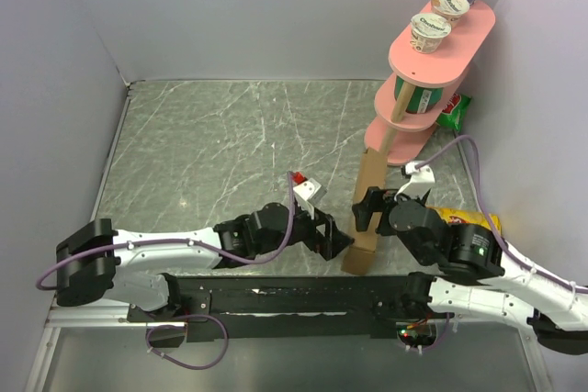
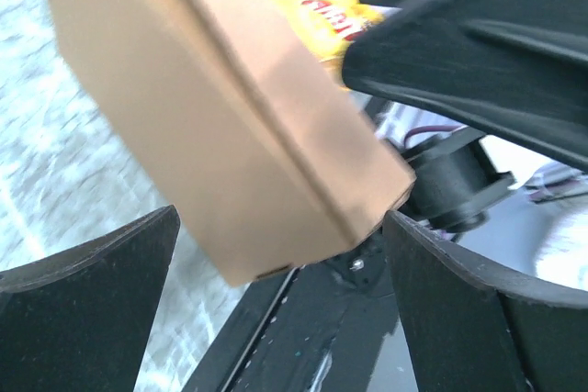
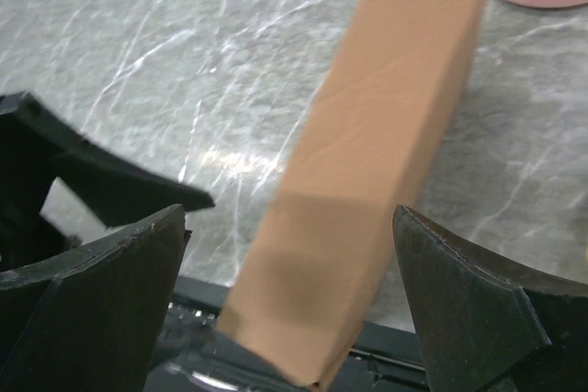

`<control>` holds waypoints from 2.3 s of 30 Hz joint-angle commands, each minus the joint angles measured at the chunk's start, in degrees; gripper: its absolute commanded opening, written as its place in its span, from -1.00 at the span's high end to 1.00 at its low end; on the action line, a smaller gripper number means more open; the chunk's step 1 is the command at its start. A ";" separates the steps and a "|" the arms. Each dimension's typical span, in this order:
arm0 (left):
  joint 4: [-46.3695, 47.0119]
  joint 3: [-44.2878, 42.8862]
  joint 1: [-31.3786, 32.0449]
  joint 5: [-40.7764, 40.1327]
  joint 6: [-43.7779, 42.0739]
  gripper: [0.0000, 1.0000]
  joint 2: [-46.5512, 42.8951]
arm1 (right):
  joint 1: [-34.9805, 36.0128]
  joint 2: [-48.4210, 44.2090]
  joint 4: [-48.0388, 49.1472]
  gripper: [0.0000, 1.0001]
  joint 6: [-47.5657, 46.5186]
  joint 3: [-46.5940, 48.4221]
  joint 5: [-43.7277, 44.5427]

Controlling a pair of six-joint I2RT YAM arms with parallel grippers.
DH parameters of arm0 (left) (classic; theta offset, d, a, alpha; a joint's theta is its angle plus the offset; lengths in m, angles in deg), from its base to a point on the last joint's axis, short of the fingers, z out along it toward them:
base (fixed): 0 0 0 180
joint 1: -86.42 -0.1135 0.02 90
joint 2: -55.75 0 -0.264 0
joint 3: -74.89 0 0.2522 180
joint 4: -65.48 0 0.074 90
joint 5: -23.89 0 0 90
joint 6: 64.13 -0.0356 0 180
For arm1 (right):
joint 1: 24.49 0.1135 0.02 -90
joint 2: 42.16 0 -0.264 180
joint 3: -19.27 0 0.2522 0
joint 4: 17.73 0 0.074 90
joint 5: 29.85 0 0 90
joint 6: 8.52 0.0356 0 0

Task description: Fold the paper box

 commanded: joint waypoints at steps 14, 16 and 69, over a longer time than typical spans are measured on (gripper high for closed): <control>8.39 -1.27 -22.15 18.66 2.58 -0.93 -1.97 | -42.27 14.17 18.67 -0.94 -19.52 7.58 -31.18; 8.32 -4.77 -23.48 20.16 1.88 -0.92 2.05 | -44.47 17.32 18.50 -0.99 -20.39 9.87 -32.60; 14.56 -30.98 -24.02 43.02 7.94 0.08 38.29 | -44.22 31.58 45.74 -0.15 -29.88 -5.50 -7.38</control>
